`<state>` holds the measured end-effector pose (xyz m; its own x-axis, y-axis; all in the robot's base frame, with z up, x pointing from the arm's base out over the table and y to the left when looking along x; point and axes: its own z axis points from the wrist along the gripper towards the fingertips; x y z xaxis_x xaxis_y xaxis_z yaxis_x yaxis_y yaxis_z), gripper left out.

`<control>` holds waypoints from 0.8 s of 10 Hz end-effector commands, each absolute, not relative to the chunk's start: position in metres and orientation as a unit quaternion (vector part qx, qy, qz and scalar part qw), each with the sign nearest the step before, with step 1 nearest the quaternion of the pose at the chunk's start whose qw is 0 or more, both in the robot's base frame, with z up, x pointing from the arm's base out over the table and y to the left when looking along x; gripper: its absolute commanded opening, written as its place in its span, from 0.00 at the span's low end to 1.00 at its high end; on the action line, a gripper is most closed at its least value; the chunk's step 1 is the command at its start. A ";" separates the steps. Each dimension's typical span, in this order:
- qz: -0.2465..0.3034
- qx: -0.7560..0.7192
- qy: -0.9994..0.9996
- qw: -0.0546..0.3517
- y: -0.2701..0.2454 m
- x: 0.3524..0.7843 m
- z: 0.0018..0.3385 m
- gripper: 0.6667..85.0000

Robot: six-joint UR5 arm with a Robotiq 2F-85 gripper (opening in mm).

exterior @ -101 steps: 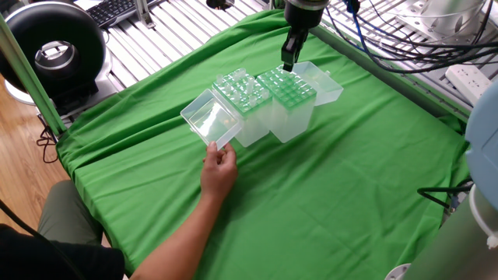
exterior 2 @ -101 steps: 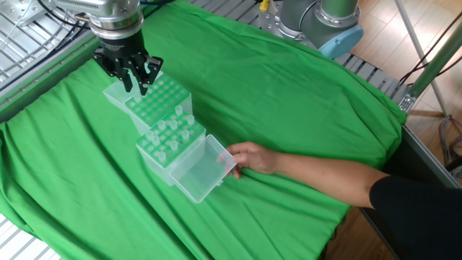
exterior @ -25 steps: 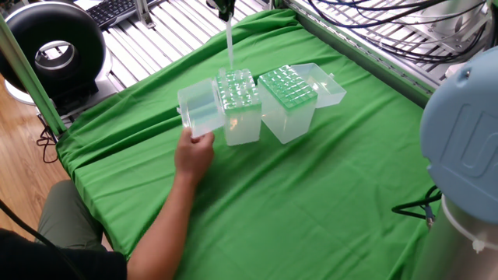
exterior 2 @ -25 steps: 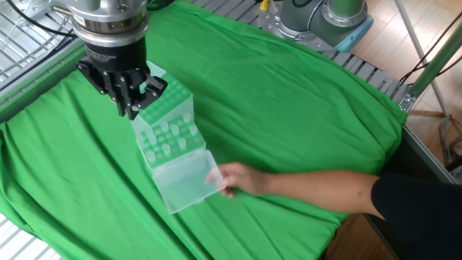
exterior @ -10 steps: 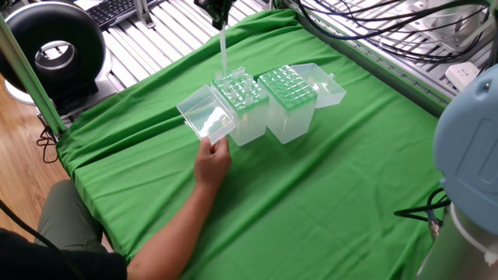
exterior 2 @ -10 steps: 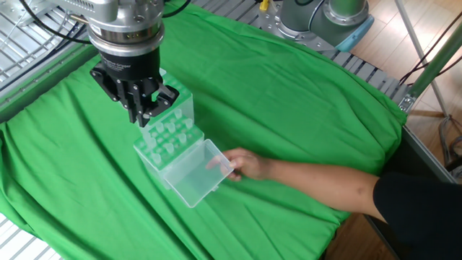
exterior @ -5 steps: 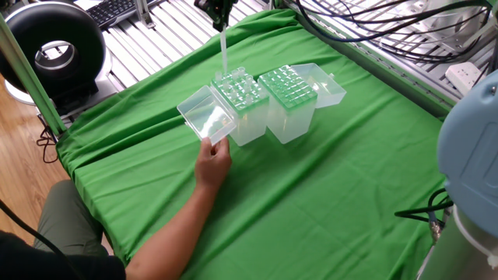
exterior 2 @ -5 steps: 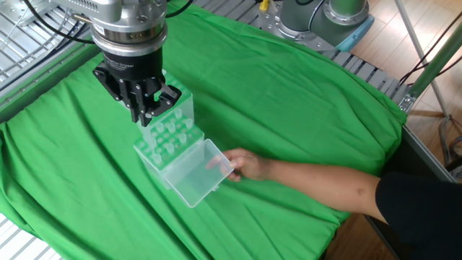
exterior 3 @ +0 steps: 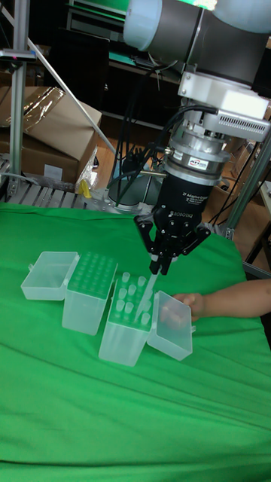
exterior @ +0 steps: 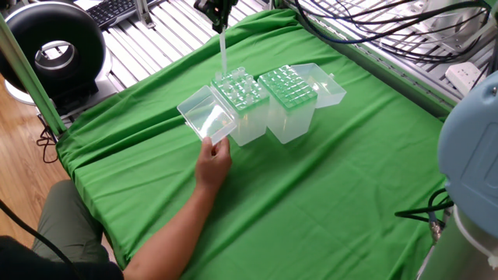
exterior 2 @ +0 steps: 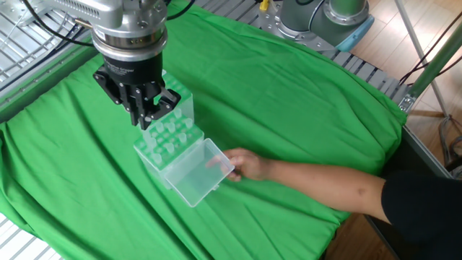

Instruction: Insert a large pipette tip into the holder for large pipette tips

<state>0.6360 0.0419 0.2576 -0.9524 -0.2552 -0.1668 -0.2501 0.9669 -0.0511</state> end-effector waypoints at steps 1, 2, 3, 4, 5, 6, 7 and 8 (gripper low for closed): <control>0.003 -0.144 0.986 0.090 0.048 0.639 0.245 0.23; 0.018 -0.158 0.984 0.083 0.053 0.635 0.238 0.32; 0.014 -0.160 0.984 0.078 0.051 0.633 0.234 0.41; 0.010 -0.159 0.984 0.076 0.049 0.632 0.230 0.41; 0.006 -0.157 0.985 0.075 0.046 0.631 0.225 0.41; -0.027 -0.149 0.986 0.069 0.018 0.631 0.218 0.27; -0.051 -0.154 0.984 0.070 -0.012 0.634 0.212 0.23; -0.075 -0.155 0.983 0.065 -0.040 0.635 0.210 0.20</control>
